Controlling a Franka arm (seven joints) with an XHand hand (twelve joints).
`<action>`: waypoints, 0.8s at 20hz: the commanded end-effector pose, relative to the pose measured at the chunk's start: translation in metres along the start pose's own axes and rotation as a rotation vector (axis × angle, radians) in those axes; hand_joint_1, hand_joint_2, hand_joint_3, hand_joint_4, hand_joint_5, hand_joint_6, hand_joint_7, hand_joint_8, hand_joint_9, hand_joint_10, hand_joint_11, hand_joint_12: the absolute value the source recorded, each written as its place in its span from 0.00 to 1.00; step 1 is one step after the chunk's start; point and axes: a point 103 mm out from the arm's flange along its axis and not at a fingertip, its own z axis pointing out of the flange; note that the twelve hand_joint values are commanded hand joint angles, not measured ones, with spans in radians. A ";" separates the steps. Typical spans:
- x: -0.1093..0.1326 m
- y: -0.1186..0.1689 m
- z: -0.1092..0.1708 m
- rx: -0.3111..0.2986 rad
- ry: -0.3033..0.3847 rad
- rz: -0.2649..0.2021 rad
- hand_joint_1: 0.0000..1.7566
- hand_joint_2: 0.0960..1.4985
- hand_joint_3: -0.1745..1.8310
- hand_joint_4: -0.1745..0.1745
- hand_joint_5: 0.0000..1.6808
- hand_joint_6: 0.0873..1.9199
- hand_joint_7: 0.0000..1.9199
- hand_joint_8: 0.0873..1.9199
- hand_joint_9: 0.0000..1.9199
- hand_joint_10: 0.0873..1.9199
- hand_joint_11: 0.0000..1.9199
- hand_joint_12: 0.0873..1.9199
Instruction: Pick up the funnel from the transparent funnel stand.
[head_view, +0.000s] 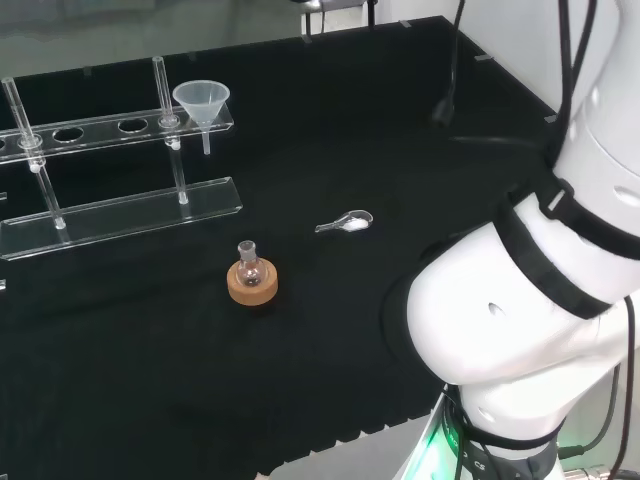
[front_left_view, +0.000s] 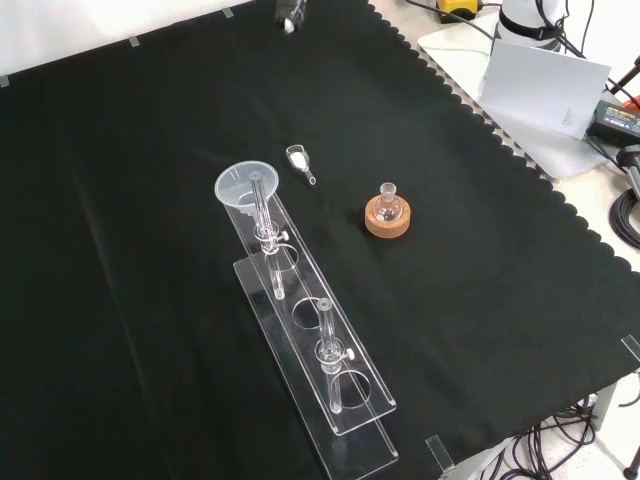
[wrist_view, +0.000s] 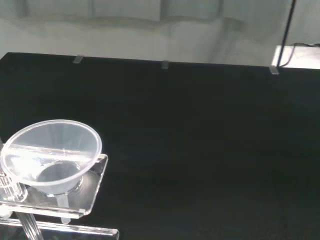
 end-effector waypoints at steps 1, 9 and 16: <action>0.014 0.027 0.012 -0.008 0.025 -0.098 0.13 0.40 0.13 0.53 0.00 0.00 0.04 0.00 0.00 0.00 0.02 0.00; 0.044 0.042 0.039 0.012 0.036 -0.080 0.18 0.44 0.09 0.52 0.00 0.00 0.04 0.06 0.00 0.08 0.00 0.32; 0.066 0.049 0.071 0.081 -0.008 -0.068 0.21 0.42 0.08 0.51 0.04 0.00 0.09 0.16 0.00 0.20 0.00 0.35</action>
